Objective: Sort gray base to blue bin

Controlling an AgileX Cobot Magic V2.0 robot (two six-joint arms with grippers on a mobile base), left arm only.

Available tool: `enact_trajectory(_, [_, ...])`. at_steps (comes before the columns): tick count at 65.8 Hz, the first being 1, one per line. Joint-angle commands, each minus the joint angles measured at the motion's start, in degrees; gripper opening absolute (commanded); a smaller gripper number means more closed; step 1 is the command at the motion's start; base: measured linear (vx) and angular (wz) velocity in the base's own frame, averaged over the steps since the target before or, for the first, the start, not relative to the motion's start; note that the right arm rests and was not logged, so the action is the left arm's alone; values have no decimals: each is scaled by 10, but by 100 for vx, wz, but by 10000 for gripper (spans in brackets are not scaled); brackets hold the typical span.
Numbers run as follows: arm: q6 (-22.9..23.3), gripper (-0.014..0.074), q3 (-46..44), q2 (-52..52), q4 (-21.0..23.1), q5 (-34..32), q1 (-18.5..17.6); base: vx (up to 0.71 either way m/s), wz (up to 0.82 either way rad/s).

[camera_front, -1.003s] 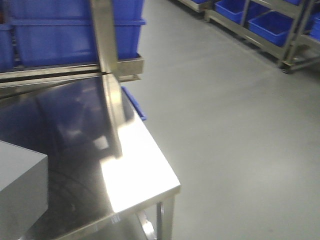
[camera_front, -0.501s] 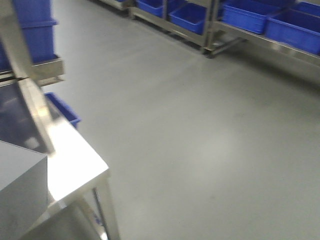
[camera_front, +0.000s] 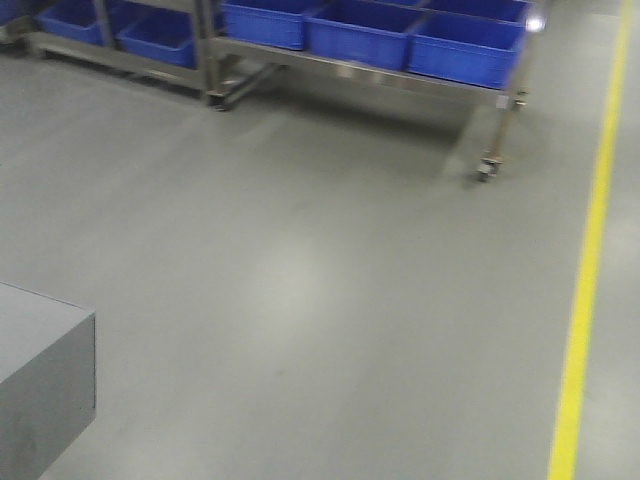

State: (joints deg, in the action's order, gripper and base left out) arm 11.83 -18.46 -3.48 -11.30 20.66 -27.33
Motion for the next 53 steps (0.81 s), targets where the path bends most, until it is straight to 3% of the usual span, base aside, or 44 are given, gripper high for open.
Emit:
enact_trajectory(1, [8, -6, -16, -6, -1, -62, -2, -1, -77])
enact_trajectory(21, [8, -6, -16, -6, -1, -62, -2, 3, -63])
enact_trajectory(53, [8, -6, -16, -6, -1, -62, -2, 17, -38])
